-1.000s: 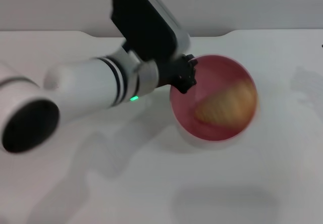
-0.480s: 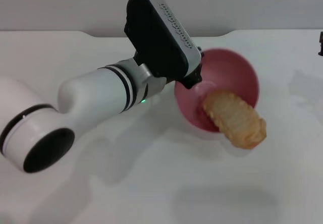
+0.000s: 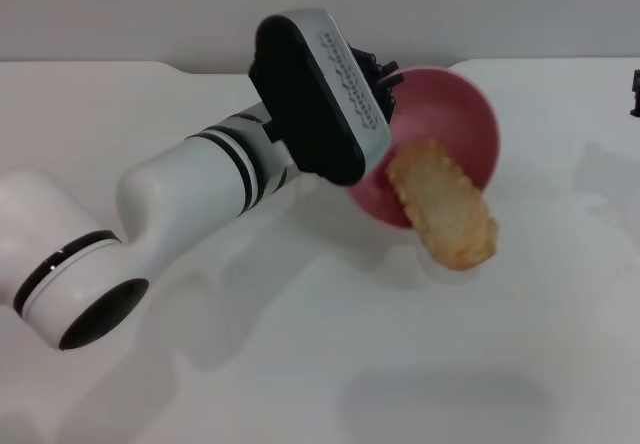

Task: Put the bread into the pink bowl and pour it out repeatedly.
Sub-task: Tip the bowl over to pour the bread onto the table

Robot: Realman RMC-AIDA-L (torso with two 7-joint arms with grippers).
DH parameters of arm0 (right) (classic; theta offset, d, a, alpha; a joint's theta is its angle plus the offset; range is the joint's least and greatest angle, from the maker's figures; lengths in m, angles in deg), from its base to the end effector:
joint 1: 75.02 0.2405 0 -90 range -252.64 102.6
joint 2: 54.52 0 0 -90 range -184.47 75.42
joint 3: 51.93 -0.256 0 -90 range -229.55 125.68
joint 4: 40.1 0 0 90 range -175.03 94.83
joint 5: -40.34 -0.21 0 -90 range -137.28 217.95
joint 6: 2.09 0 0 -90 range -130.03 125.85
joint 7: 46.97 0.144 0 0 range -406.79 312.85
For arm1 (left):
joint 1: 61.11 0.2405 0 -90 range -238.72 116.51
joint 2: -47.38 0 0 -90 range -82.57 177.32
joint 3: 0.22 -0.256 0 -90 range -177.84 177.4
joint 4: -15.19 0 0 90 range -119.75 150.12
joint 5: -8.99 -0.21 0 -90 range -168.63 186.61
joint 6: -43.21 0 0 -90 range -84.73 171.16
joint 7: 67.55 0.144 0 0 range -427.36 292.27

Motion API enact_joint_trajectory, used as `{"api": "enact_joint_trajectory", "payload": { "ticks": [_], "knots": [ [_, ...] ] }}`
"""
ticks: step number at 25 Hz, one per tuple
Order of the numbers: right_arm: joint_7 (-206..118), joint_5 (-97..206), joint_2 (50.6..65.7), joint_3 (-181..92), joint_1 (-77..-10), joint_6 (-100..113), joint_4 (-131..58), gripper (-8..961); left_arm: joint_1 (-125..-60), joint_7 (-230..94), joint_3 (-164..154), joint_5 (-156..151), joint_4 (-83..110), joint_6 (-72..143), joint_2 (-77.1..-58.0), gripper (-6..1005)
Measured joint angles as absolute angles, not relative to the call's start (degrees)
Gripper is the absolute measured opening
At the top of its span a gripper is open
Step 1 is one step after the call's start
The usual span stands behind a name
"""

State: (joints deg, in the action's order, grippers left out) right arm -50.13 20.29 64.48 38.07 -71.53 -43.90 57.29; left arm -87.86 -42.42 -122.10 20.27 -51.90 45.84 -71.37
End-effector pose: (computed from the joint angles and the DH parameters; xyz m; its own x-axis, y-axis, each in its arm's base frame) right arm 0.2301 0.3409 0.0640 0.6325 -0.5302 -0.5646 -0.7149 -0.1193 -0.6890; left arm -0.1158 0.3651 -0.1025 0.9705 -0.2354 0.0511 -0.1107 -0.6239 -0.7736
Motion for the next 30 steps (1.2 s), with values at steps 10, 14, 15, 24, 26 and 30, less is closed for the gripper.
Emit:
{"api": "enact_joint_trajectory", "payload": {
  "ticks": [10,14,15,24,26,30],
  "knots": [
    [-52.08,18.51,64.48,37.47,-71.43,-44.45,57.33,-2,-88.02,-35.60,-120.57,6.48,-50.58,47.02,-71.36,38],
    [-53.73,16.24,64.48,36.71,-71.47,-44.46,56.74,-2,-87.93,-35.41,-119.08,1.02,-51.98,47.84,-71.30,38],
    [-53.82,16.11,64.48,36.68,-71.44,-44.46,56.64,-2,-87.93,-35.39,-118.83,-0.73,-52.33,48.26,-71.29,38],
    [-53.91,15.93,64.48,36.68,-71.24,-44.46,56.25,-2,-87.75,-35.32,-118.96,-10.59,-53.63,49.14,-71.36,38],
    [-53.91,15.91,64.48,36.68,-71.23,-44.48,56.24,-2,-87.71,-35.31,-119.09,-12.22,-53.68,49.14,-71.36,38],
    [-53.91,15.89,64.48,36.73,-70.86,-44.51,56.15,-2,-87.71,-35.29,-119.69,-17.10,-54.22,49.61,-71.36,38]
  ]
}}
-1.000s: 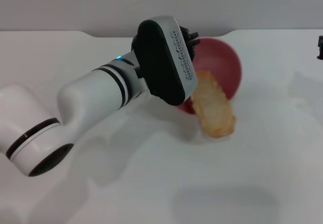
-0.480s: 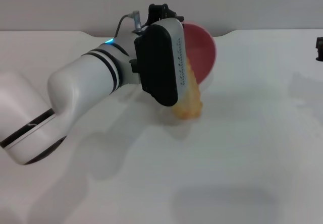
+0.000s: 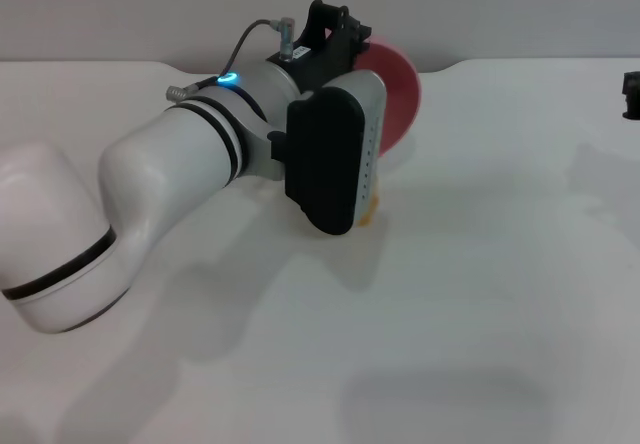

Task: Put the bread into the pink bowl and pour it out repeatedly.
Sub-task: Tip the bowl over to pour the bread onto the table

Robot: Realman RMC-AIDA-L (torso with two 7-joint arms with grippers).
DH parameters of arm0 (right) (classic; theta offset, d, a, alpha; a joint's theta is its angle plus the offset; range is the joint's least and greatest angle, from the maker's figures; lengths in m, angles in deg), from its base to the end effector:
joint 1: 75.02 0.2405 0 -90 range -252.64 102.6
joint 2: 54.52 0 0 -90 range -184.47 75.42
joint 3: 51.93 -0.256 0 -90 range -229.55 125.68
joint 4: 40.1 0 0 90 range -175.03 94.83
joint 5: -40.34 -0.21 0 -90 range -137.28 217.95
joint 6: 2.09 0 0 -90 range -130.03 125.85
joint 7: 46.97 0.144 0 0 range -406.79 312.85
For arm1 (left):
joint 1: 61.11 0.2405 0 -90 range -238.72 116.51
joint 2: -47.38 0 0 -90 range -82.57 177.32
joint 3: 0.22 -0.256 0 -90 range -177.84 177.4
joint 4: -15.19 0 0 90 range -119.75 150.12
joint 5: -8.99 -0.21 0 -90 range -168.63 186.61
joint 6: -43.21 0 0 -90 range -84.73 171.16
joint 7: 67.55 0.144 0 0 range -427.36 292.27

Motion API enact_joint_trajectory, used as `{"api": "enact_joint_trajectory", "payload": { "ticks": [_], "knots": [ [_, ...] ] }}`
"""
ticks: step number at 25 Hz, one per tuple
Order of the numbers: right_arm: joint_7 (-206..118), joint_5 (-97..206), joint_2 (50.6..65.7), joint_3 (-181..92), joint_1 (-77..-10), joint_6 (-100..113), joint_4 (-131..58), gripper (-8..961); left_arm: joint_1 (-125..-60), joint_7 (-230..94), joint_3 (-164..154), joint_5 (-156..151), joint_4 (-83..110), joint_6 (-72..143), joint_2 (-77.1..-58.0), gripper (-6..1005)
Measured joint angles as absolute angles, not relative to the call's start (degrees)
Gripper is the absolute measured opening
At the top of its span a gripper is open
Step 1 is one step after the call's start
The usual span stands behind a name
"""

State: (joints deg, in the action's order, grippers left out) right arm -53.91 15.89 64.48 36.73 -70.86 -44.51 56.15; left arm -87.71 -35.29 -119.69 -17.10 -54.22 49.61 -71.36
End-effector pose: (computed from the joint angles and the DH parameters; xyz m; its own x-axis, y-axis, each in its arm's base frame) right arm 0.2306 0.3425 0.0619 0.6276 -0.5388 -0.5620 -0.7272 -0.1480 -0.6702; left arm -0.1140 0.3779 -0.0838 0.6494 -0.5283 -0.5469 -0.7380 -0.2646 -0.6207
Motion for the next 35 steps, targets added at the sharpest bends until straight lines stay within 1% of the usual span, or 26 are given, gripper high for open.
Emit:
{"api": "enact_joint_trajectory", "payload": {
  "ticks": [5,12,15,26,35],
  "knots": [
    [-53.91,15.89,64.43,36.76,-70.56,-44.54,55.98,-1,-87.92,-35.29,-119.98,-19.61,-55.21,50.83,-71.35,38],
    [-53.92,15.89,64.33,36.71,-70.24,-44.54,55.73,-1,-89.04,-35.99,-121.62,-22.10,-57.26,58.23,-71.41,39],
    [-53.91,15.89,64.30,36.72,-70.05,-44.54,55.63,-1,-90.08,-36.63,-122.07,-18.82,-59.66,65.59,-71.53,39],
    [-53.91,15.89,64.30,37.17,-69.62,-44.53,54.85,-1,-91.59,-36.15,-124.93,-18.35,-63.09,79.69,-71.57,39],
    [-53.91,15.90,64.30,37.26,-69.77,-44.53,54.73,-1,-90.88,-35.75,-128.48,-27.47,-66.76,83.55,-71.59,39]
  ]
}}
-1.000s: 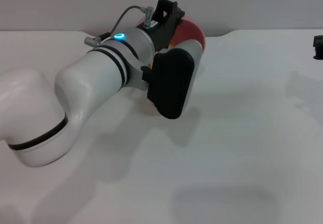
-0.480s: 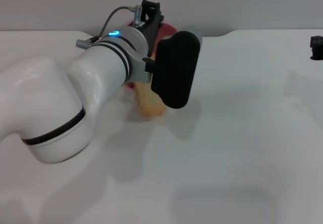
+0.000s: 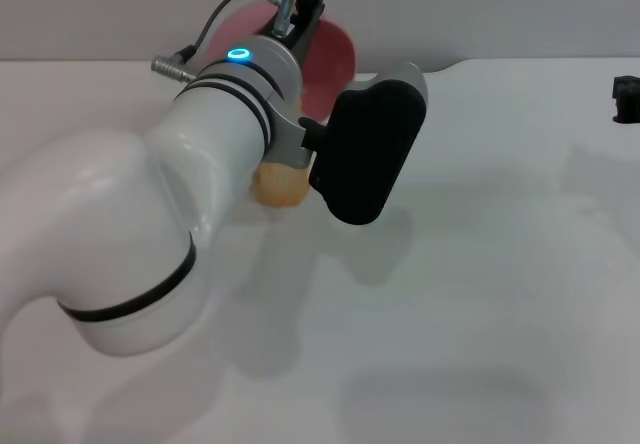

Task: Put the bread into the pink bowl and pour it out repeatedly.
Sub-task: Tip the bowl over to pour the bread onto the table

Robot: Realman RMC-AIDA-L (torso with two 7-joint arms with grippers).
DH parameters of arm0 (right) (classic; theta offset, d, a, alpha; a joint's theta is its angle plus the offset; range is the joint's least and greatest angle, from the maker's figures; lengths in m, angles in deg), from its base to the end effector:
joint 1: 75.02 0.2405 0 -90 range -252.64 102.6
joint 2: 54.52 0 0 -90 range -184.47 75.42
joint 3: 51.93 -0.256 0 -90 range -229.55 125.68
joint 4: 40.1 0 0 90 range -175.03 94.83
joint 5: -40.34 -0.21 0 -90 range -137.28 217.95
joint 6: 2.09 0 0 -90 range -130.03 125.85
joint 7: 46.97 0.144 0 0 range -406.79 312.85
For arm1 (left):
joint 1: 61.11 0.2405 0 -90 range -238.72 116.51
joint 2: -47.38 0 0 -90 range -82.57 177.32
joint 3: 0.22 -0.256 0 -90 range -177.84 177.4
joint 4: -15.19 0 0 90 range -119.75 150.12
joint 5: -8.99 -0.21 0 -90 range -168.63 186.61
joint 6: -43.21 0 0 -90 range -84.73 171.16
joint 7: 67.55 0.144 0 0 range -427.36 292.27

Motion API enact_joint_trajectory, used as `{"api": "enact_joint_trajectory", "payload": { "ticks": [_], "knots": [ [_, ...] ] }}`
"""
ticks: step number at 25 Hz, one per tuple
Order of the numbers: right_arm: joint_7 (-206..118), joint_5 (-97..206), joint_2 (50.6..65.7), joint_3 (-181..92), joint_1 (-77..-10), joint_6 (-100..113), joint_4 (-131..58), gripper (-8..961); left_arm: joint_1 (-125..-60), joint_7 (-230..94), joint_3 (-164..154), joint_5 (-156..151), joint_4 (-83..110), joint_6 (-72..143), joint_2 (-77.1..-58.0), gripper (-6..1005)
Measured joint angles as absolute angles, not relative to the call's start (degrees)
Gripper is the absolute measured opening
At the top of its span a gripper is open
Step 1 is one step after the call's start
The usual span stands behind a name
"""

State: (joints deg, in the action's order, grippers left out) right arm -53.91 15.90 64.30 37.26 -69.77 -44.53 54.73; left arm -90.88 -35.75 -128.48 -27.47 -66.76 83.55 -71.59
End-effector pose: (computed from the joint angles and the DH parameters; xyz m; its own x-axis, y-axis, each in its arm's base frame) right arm 0.2304 0.3457 0.0562 0.6310 -0.5489 -0.5482 -0.7240 -0.1626 -0.6704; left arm -0.0870 0.3662 -0.0689 0.4892 -0.3377 -0.8041 -0.8713 -0.2294 -0.4338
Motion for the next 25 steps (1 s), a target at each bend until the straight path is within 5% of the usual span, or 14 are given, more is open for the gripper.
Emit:
{"api": "enact_joint_trajectory", "payload": {
  "ticks": [25],
  "knots": [
    [-53.97,15.91,64.31,38.64,-69.56,-45.16,55.02,-1,-92.55,-71.88,-119.89,-16.53,-75.80,93.13,-71.24,39]
  ]
}}
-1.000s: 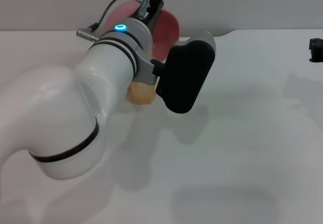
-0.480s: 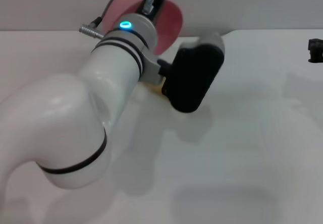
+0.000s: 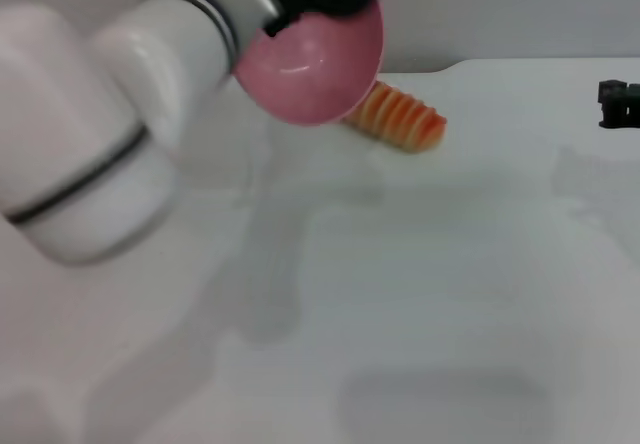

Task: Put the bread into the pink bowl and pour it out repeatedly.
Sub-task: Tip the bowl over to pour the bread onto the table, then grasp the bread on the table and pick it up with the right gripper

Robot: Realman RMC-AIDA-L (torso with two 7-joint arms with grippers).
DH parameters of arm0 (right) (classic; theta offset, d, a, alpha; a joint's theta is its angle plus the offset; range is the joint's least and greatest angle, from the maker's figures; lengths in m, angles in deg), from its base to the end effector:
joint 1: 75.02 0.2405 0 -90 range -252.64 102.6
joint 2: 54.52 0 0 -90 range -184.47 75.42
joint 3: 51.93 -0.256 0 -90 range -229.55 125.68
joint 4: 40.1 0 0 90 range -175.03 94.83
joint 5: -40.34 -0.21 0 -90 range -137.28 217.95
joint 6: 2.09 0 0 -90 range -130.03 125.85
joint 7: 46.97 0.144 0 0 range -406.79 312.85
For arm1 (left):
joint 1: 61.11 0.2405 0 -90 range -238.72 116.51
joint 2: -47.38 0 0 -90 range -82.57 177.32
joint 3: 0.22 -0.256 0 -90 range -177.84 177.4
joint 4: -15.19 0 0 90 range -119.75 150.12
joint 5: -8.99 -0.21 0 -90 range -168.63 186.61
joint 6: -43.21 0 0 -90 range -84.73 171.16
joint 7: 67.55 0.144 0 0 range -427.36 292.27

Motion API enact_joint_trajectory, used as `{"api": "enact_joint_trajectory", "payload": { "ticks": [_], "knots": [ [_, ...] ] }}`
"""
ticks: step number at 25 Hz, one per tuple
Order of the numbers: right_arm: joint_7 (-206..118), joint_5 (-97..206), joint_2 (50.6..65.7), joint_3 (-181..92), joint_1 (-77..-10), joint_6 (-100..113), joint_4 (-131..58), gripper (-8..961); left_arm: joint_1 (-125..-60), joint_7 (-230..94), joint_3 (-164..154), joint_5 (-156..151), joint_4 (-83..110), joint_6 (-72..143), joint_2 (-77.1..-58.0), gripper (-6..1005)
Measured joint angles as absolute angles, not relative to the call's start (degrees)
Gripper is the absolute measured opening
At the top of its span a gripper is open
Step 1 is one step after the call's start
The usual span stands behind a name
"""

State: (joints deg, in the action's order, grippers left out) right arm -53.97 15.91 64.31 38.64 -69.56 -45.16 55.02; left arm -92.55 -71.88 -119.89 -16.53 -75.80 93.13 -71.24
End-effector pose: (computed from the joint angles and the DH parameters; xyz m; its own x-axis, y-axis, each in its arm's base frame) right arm 0.2248 0.3445 0.0492 0.6406 -0.5551 -0.5306 -0.7190 -0.1909 -0.6683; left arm -0.0673 0.3787 -0.0233 0.9814 0.0452 -0.1865 -0.1566 -0.3729 -0.9146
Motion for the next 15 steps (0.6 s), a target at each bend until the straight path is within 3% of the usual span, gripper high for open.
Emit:
{"api": "enact_joint_trajectory", "payload": {
  "ticks": [7,15],
  "knots": [
    [-53.99,15.38,64.34,39.49,-69.39,-45.17,54.95,-2,-91.83,-69.08,-102.95,8.59,-80.47,103.90,-70.80,39],
    [-54.35,15.14,64.31,40.08,-69.15,-44.35,54.76,-1,-92.28,-66.13,-95.84,12.70,-78.33,116.83,-70.74,39]
  ]
}}
